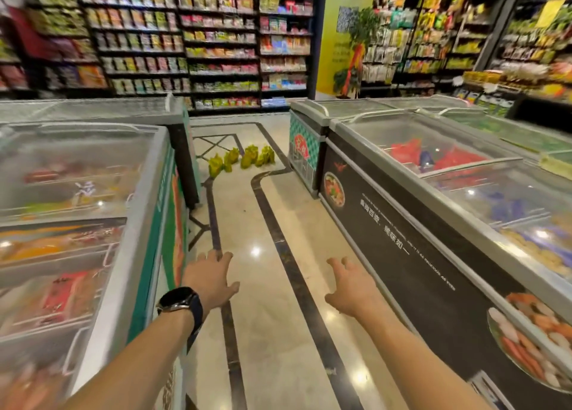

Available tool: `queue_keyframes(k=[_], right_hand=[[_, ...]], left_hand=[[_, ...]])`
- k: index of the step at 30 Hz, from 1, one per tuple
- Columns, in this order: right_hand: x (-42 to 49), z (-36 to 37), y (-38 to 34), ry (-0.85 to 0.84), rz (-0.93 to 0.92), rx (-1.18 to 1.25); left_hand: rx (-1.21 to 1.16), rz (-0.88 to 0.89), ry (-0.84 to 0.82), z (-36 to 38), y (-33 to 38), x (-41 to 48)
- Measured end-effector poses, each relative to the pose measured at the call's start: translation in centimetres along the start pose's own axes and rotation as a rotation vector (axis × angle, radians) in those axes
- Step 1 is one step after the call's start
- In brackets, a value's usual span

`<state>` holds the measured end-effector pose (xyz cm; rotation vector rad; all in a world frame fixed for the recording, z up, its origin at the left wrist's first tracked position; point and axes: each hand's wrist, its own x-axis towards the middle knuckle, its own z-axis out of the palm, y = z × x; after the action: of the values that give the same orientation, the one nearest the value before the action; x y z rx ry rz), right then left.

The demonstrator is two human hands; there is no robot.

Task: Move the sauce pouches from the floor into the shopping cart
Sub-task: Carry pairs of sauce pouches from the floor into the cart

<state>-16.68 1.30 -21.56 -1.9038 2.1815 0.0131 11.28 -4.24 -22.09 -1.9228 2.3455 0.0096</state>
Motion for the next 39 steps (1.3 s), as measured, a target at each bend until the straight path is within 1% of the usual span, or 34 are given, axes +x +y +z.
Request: queue_keyframes(k=[4,7,11,16,24,27,31,35,39], right_hand=[[5.7,1.0,-2.5,-0.042,-0.023,0.003],[12.0,1.1,-3.8,-0.057,-0.038,0.011],[22.7,0.5,-4.4,-0.067,-0.041,0.024],[35.9,-1.2,-5.3,-0.07,-0.054,0.043],[53.3,-3.8,-9.2,-0.071,-0.145,0.049],[60.4,-3.9,-11.2,-0.08,-0.164,0.022],[70.7,-5.7,-14.7,-0.071,-0.19,-0.013],[80.3,-8.2,-17.9,-0.054,-0.196,0.023],[89.2,-9.7,-18.9,-0.066,-0.15,0.075]], left_hand=[[-0.024,-0.062,-0.043,1.1,-2.3,4.1],[-0.016,-0.077,-0.073,1.5,-3.8,9.2],[0.019,-0.067,-0.065,0.6,-5.2,18.4],[0.009,-0.111,-0.06,-1.3,-6.5,30.2],[-0.005,-0.12,-0.1,-2.4,-10.3,45.1],[-0.007,-0.09,-0.142,-2.0,-12.1,52.2],[-0.01,-0.084,-0.138,-1.6,-15.4,63.2],[-0.018,-0.053,-0.175,-2.1,-18.2,74.2],[-0.052,-0.042,-0.213,-2.3,-19.8,84.4]])
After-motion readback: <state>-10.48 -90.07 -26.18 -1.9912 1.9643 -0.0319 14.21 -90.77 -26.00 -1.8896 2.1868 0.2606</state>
